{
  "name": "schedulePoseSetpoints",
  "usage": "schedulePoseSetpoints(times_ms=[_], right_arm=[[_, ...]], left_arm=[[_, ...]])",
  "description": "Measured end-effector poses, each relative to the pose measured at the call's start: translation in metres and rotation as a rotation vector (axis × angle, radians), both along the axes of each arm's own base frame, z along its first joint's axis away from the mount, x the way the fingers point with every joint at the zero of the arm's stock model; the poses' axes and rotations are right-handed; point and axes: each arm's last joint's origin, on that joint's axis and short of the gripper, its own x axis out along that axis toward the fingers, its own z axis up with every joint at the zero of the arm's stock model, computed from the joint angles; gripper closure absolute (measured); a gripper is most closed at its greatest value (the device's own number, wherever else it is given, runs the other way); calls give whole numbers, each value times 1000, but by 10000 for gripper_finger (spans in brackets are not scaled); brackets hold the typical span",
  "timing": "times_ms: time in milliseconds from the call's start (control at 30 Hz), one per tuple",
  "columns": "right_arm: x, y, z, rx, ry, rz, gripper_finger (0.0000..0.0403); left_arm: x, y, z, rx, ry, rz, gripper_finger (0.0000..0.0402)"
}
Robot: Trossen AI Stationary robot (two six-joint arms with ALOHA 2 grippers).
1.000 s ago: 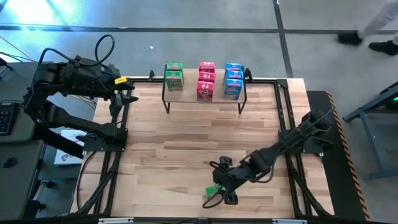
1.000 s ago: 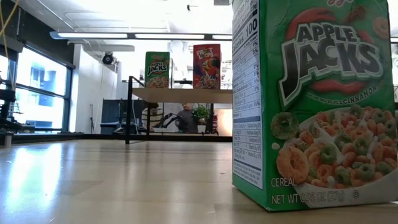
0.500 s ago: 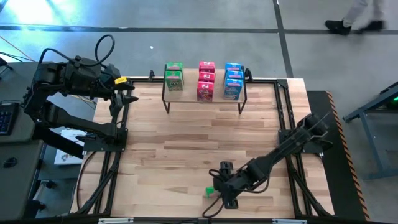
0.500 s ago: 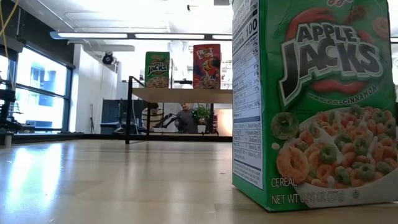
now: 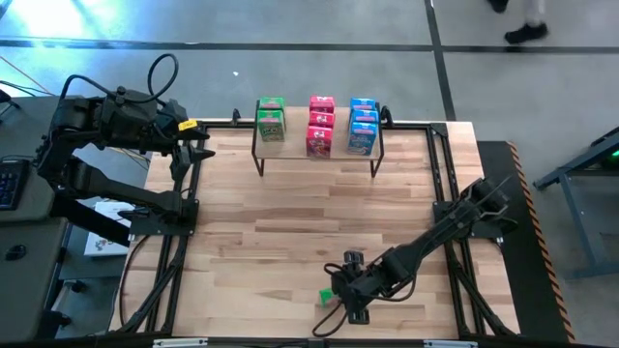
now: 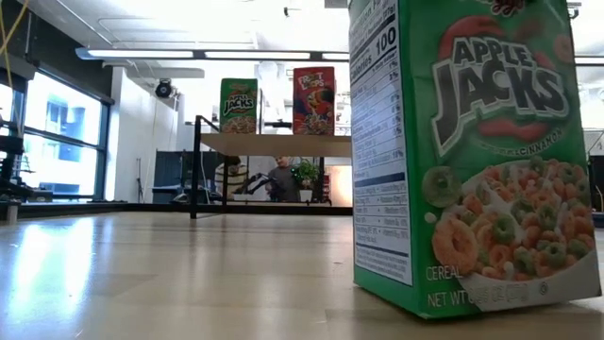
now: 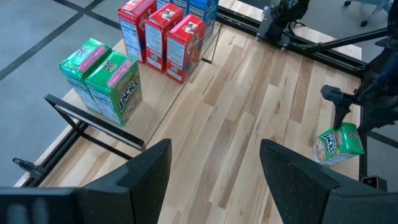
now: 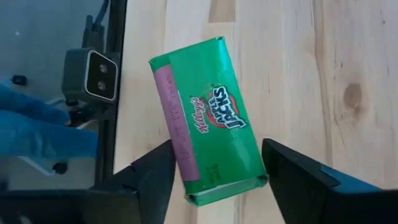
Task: Stack cereal on shelf
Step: Put the green cereal box on the shelf aligned with the other green cereal boxes
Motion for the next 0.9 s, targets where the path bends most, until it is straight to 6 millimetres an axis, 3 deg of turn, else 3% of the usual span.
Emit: schedulePoseSetpoints(times_ms=[400,767,900], right_arm=[[9,-4,3,54,-41,-23,257],[27,-17,10,161,-118,-94,265],[39,-26,22,181,-166,-121,265]], left_arm=[[0,0,0,0,0,0,164],[0,0,0,0,0,0,165],[0,0,0,0,0,0,165]])
